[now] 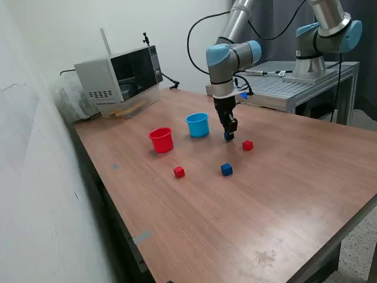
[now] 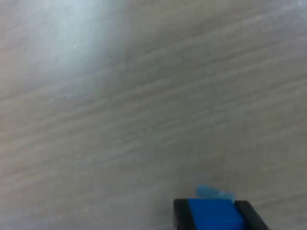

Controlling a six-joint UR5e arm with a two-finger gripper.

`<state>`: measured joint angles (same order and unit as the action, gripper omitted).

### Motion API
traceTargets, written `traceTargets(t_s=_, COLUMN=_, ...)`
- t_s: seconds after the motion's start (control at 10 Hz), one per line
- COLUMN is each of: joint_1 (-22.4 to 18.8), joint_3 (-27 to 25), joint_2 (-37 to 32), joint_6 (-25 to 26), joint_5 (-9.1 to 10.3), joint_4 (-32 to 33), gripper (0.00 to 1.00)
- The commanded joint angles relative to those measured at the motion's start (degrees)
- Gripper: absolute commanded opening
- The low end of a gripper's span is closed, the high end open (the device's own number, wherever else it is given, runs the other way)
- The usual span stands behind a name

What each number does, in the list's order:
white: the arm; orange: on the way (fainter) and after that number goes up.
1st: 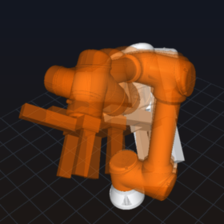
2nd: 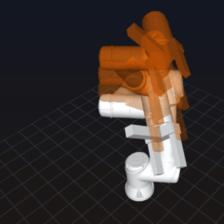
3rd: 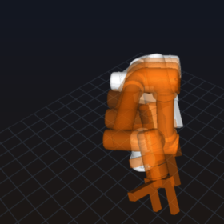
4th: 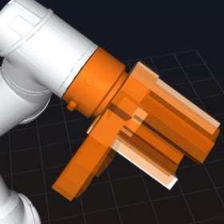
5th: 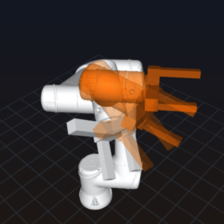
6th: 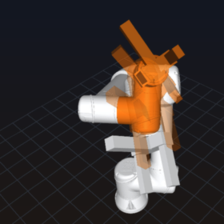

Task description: Place red objects in the red bin, and blue objects in the blue bin.

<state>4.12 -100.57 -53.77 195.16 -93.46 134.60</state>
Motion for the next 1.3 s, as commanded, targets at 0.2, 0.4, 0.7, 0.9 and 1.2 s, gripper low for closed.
traceTargets(t_s=0.2, joint_1=-0.6, joint_3=2.0, joint_2=-7.9, joint_6=-4.2, joint_5=-0.14, joint_4=-4.2, gripper=0.00)
traceTargets(t_s=0.4, joint_1=0.2, joint_3=2.3, joint_2=-9.5, joint_6=-5.7, joint_5=-0.32, joint_4=-5.1, gripper=0.00)
traceTargets(t_s=0.7, joint_1=9.6, joint_3=3.2, joint_2=-8.6, joint_6=-6.5, joint_5=-0.23, joint_4=-5.1, gripper=0.00)
traceTargets(t_s=0.9, joint_1=13.0, joint_3=4.2, joint_2=-7.2, joint_6=-7.7, joint_5=-0.23, joint_4=-5.1, gripper=0.00)
traceTargets(t_s=1.2, joint_1=14.7, joint_3=4.4, joint_2=-6.0, joint_6=-8.1, joint_5=-0.23, joint_4=-5.1, gripper=0.00)
